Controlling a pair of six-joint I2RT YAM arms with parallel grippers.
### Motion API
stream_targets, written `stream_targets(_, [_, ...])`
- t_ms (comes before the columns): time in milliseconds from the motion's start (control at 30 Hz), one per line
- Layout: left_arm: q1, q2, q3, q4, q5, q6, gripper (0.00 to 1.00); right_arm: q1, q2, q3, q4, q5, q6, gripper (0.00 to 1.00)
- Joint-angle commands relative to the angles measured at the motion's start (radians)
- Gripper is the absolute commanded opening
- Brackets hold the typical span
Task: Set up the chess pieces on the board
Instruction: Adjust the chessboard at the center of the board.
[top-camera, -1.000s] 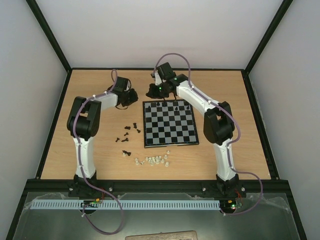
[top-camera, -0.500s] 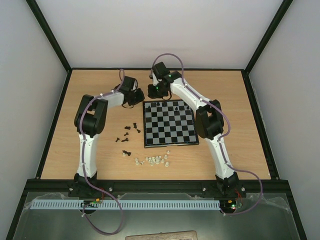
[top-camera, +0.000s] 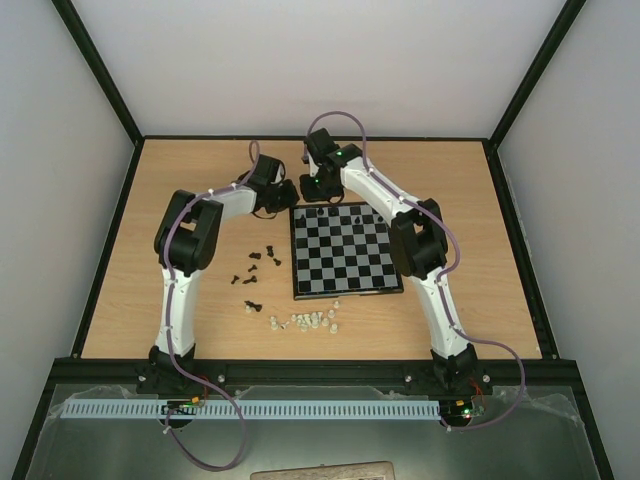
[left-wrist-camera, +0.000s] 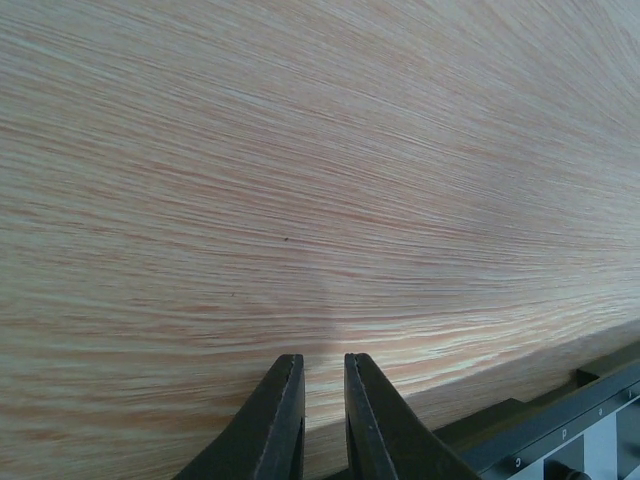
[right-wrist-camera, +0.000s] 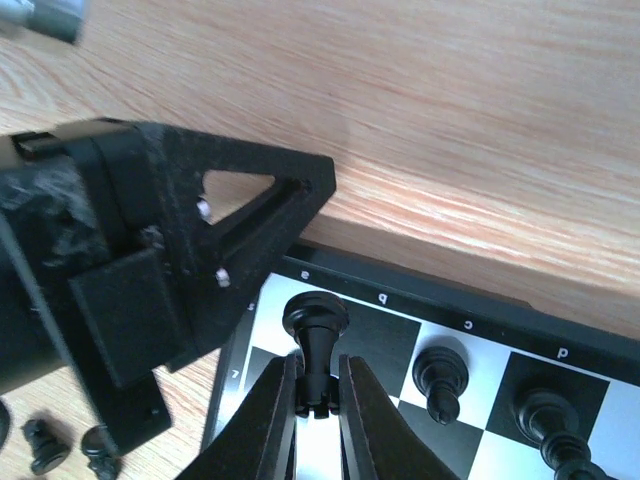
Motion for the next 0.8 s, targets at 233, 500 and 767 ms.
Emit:
stream_targets(233, [0.002,0.010,-0.031,0.029,-0.003,-0.061,0.13,-0.008,-0.064,-0.070,-0.045,0.023,-0.011,0.10])
stream_targets(500, [0.109,-0.199,-0.249,0.093,-0.076,-0.082,0.27,-0.008,-0.058,-0.052,-0.066,-0.013,-0.029,0.10])
stream_targets(767, [0.105,-0.229,-0.335,0.115,-0.039,-0.082,0.22,-0.004,-0.027,-0.010,-0.078,-0.013,-0.025,0.10])
